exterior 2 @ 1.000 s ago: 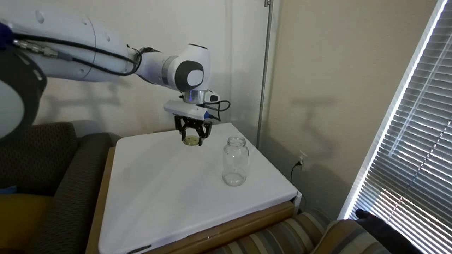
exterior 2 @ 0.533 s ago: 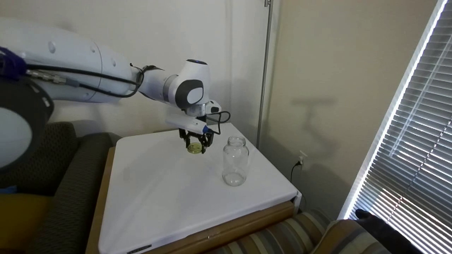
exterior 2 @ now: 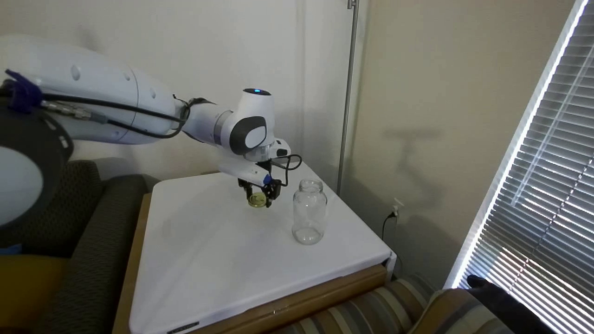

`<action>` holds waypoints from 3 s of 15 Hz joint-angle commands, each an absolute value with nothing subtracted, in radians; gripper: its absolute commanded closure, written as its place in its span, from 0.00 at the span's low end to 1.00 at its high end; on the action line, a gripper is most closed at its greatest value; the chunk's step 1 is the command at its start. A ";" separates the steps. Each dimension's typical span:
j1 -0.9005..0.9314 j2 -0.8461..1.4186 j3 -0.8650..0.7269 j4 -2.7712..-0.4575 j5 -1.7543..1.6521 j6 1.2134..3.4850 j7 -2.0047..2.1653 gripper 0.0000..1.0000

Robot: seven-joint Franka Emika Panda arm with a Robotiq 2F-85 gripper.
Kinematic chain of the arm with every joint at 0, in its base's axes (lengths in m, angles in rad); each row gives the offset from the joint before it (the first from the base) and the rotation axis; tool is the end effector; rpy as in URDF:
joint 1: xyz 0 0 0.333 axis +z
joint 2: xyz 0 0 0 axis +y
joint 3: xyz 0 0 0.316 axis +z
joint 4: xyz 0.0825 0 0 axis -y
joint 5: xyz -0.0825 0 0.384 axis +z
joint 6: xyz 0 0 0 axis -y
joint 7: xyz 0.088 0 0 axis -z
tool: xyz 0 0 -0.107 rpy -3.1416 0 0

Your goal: Uncover the container

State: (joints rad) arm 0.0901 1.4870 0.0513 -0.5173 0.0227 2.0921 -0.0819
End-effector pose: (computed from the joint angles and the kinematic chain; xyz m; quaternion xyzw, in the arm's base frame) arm 0.7972 0.0890 0.0924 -0.9951 -0.0816 -0.0436 0.0359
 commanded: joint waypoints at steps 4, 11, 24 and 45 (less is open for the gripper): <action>0.091 1.487 0.030 -0.556 0.012 2.111 -0.059 0.52; 0.098 1.488 0.022 -0.588 0.005 2.104 -0.036 0.52; 0.101 1.487 0.019 -0.592 -0.004 2.092 -0.041 0.05; 0.079 1.472 0.054 -0.406 0.020 1.943 -0.084 0.00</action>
State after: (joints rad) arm 0.0879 1.4717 0.0453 -0.4587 0.0115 2.0140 -0.0584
